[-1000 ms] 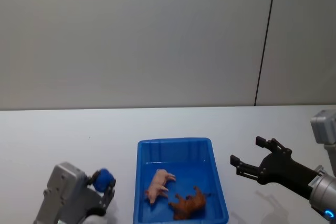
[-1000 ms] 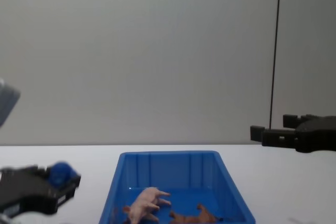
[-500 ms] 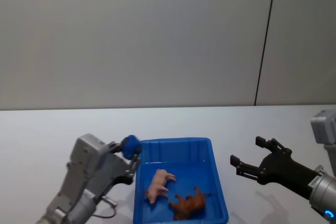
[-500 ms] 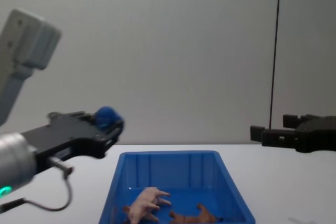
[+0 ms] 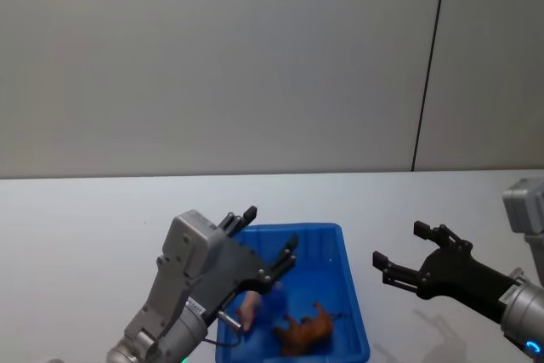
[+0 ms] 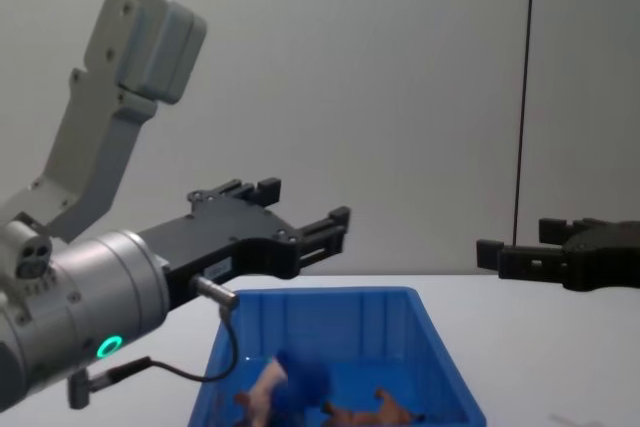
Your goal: Pick up the two dolls from the table and place them into the box.
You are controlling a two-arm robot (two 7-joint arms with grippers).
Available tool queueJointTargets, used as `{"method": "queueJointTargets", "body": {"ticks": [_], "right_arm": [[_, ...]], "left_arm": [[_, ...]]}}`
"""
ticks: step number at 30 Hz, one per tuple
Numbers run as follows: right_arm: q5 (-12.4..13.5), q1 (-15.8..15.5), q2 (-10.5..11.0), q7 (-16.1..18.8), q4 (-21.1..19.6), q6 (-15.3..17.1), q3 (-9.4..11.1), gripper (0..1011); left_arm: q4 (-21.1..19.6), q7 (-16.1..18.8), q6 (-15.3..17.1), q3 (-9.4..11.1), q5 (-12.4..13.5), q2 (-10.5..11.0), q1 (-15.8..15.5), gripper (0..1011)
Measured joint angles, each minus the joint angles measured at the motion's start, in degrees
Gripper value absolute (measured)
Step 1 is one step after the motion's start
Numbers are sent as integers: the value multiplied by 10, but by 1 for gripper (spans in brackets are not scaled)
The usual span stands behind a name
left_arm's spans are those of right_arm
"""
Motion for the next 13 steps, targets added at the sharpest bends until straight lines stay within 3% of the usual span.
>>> {"method": "queueJointTargets", "body": {"ticks": [9,13], "right_arm": [[0,0,0,0,0,0,0,1001],[0,0,0,0,0,0,0,1001]], "left_arm": [[-2,-12,-18,0,-15,0,2,992],[-5,-17,-27,-1,-22,1,4,1001]]}}
